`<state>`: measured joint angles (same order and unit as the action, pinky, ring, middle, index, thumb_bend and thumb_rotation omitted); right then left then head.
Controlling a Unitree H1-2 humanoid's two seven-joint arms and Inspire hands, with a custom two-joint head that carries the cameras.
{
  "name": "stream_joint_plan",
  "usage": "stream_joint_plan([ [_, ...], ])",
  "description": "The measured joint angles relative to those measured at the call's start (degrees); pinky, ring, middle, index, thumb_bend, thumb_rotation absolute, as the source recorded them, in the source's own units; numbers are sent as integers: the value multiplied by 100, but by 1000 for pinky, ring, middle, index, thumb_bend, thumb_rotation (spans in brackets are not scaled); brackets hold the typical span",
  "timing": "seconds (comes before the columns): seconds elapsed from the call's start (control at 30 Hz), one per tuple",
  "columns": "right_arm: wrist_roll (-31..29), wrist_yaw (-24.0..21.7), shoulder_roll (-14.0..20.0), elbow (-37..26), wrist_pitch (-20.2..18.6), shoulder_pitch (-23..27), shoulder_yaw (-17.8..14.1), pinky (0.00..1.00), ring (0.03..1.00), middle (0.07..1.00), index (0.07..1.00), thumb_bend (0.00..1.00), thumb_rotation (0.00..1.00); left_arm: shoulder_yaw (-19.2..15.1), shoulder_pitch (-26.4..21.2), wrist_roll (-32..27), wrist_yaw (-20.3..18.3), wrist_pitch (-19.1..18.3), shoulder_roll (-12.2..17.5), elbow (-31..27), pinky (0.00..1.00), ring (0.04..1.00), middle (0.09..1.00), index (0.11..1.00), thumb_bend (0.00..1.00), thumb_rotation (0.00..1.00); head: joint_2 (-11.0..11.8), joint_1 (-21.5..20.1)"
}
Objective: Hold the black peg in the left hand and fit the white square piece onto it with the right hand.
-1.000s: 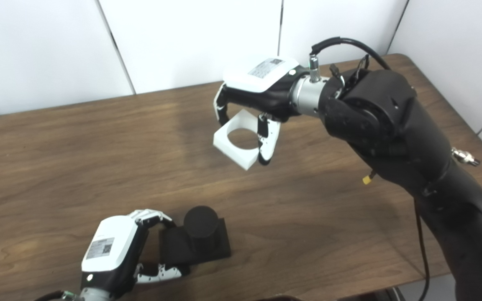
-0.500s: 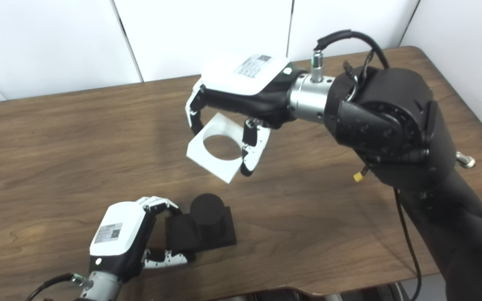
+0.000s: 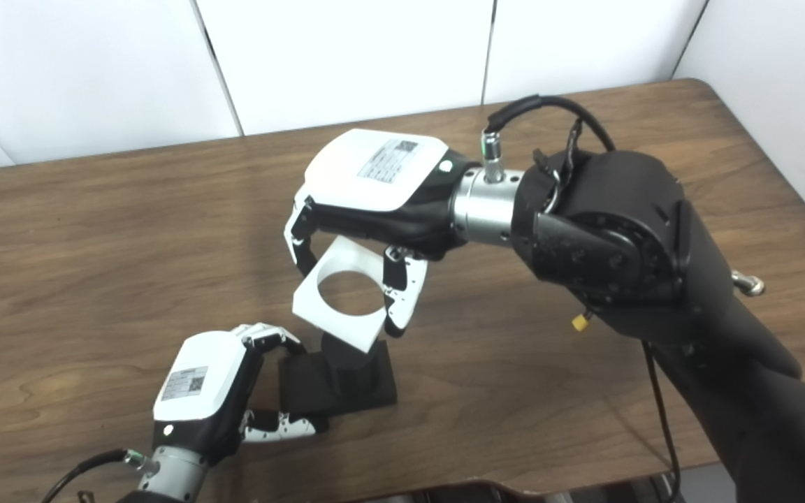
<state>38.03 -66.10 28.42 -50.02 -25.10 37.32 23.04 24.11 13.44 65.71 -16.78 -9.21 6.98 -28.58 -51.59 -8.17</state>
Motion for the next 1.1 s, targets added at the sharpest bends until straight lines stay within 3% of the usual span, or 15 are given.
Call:
stream_joint_plan([
  [0.57,154,5,1,165,9,-429,483,798,867,725,482,524,131,75,-31,21,-11,-147,-11,-2,683,762,719,485,515,47,-53,35],
  [1.1,151,89,-8,380,112,-715,358,801,870,757,483,524,131,101,-31,37,-16,-174,-12,-14,678,760,717,485,515,48,-70,18],
])
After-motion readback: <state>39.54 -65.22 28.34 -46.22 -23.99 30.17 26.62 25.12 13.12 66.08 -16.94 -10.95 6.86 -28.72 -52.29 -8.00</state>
